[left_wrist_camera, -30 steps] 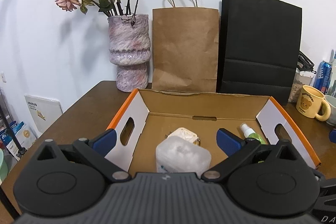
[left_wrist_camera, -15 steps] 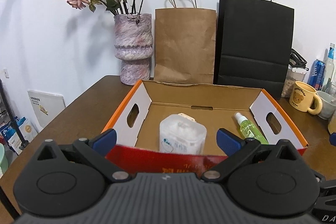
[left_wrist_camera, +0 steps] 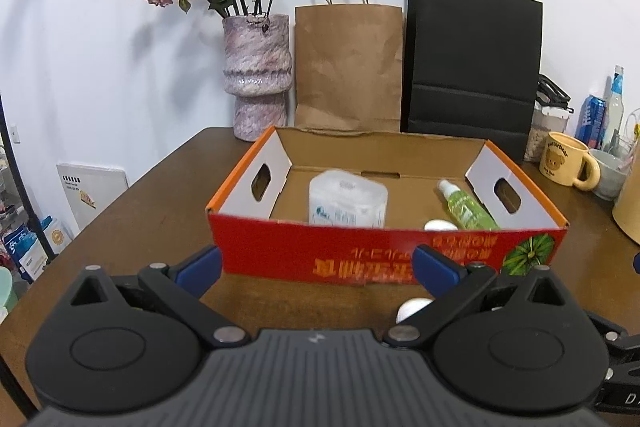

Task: Organize rigid objects
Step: 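Move both grippers back from the box toward the items on the table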

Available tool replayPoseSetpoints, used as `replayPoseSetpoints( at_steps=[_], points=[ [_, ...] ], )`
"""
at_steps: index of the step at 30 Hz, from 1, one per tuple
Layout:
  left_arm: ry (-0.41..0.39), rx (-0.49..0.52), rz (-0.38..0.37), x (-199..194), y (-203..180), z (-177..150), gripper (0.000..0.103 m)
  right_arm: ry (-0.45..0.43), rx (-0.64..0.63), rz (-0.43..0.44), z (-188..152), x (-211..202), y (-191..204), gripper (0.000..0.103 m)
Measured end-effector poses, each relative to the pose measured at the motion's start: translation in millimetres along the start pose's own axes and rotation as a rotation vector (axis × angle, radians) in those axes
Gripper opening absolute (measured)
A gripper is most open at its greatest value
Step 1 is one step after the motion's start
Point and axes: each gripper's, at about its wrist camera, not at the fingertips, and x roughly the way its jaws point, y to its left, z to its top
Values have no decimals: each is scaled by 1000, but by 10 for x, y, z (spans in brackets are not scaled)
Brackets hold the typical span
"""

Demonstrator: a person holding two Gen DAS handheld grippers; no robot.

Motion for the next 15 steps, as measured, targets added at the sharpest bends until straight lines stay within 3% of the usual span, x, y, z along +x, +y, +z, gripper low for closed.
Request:
replayPoseSetpoints(
  at_steps=[15],
  points=[
    [51,19,9,-163,54,-386,103,58,-6,-12,-332,-231,-128,103]
  ],
)
